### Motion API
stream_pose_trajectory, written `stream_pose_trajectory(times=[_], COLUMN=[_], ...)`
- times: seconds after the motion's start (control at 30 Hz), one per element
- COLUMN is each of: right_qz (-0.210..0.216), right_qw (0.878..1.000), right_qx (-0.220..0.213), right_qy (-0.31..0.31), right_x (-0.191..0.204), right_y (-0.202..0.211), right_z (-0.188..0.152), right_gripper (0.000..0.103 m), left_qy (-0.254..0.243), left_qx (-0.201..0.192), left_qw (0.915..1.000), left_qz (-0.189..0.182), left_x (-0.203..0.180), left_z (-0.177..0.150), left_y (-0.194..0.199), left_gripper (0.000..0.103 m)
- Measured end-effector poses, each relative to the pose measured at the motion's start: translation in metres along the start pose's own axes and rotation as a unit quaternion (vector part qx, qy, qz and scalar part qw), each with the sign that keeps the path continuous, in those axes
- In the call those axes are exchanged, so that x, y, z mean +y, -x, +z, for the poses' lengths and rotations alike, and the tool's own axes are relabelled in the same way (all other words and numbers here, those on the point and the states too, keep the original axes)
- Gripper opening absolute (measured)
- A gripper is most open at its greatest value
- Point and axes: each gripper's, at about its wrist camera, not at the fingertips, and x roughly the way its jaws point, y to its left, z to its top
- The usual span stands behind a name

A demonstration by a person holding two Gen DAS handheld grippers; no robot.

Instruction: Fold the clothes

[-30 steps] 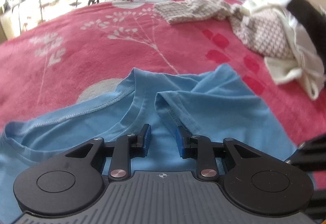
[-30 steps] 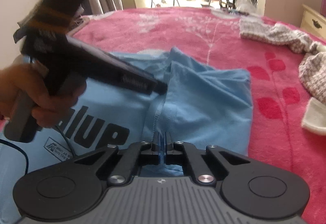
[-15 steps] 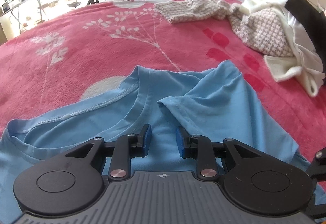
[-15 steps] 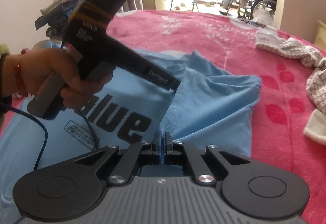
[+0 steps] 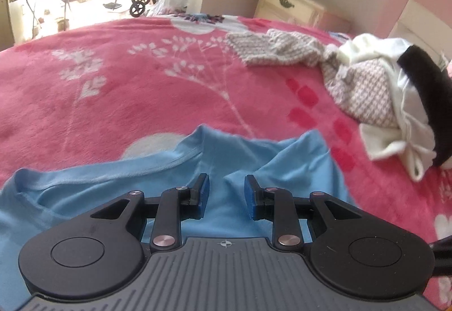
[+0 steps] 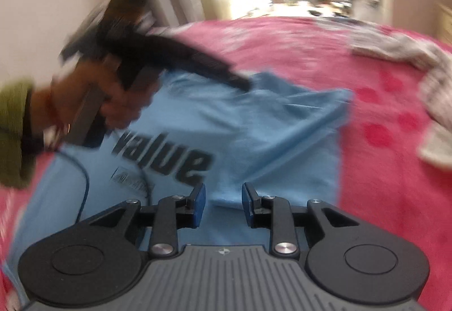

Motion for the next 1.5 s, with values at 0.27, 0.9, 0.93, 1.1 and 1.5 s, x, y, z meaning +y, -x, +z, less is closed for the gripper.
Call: stream_pose_trajectory(times=[0.27,0.9,0.93,1.1,1.5], right_qz=[-0.028,-0.008,-0.008,-0.005,0.009], right_qw=[0.987,0.98,0.98,0.982,0.981], right_qx=[-0.016,0.001,0.002,0.002,-0.004], right_qy=[-0.154,-0.2,-0.197,-0.189,-0.193], right_x=[-0.074,-0.085,-0.085,-0.086,-0.091], right_y=[0.009,-0.007,-0.007,-0.008,-0.006], right_z=[-0.007,-0.034,-0.033,-0.032,-0.035], right_gripper=[0.033,0.006,0.006,0.006,0.006], left_qy=[-0.04,-0.064,-0.062,-0.043,-0.162], left_qx=[0.017,-0.064,-0.053,0.025,0.143], left_qw=[0.9975,0.9942,0.9959,0.9971,0.9759], left_qz=[0.055,0.058,0.038,-0.058,-0.027], left_x=[-0.019,-0.029,-0.033,-0.061,-0.117], left_z=[-0.007,0.003,0.013,0.062,0.08], left_y=[-0.03,0.003,-0.002,-0.043,-0.096], left_gripper=[0.027,0.028,0.028,0.033,0.033])
